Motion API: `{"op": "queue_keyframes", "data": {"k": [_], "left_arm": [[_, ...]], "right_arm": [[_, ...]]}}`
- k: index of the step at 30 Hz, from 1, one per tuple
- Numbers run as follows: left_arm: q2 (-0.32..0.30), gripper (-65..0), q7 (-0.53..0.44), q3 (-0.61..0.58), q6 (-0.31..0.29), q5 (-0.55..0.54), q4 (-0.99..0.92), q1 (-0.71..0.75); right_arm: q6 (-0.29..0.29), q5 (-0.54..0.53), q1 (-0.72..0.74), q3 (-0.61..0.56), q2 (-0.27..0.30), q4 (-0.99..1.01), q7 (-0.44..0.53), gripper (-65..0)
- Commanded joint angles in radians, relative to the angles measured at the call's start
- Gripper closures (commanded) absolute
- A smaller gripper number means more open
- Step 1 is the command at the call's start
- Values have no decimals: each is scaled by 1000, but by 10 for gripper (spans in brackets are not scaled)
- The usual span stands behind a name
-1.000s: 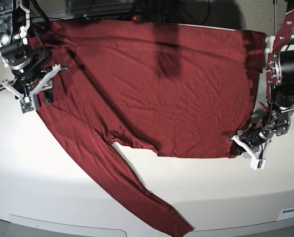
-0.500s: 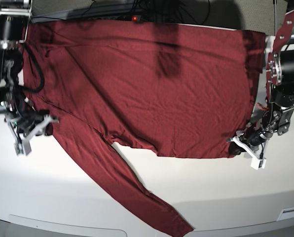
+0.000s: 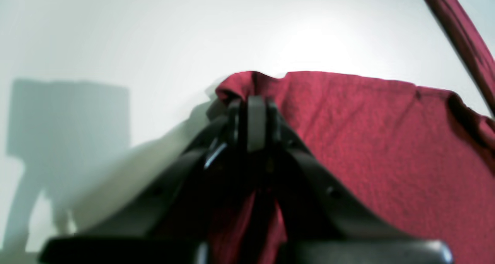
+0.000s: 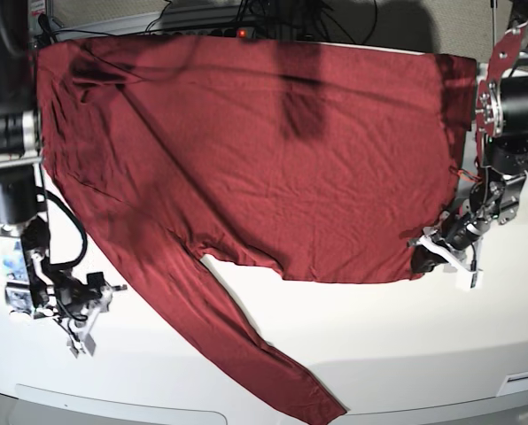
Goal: Fold the T-shirt properly
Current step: 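Grasp the shirt's hem corners with both grippers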
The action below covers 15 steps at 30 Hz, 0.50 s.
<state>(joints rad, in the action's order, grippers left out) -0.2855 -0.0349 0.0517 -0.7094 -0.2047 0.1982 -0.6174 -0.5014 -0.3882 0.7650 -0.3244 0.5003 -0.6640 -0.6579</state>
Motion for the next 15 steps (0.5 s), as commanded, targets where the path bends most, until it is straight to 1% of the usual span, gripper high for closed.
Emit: {"op": "queue_keyframes", "data": {"k": [1,4,7,10,15], "left_arm": [[-8,0,52,-2,11,35,-2,3],[-9,0,40,-2,11,35,-2,13],[-8,0,40,-2,11,35,-2,17],[-8,0,41,-2,11,35,-2,17],[-8,0,41,-2,11,36,-2,19]], "right_arm": [[-18,0,55,-12,9,32,33,-198],[-45,36,100,-49,-6,154,99,-198],[-55,99,111,-56,-35,223,116,-198],[-75,101,108,-56,-59,267,127,-198],[-75,102,107,-56,-72,298,161,-198]]}}
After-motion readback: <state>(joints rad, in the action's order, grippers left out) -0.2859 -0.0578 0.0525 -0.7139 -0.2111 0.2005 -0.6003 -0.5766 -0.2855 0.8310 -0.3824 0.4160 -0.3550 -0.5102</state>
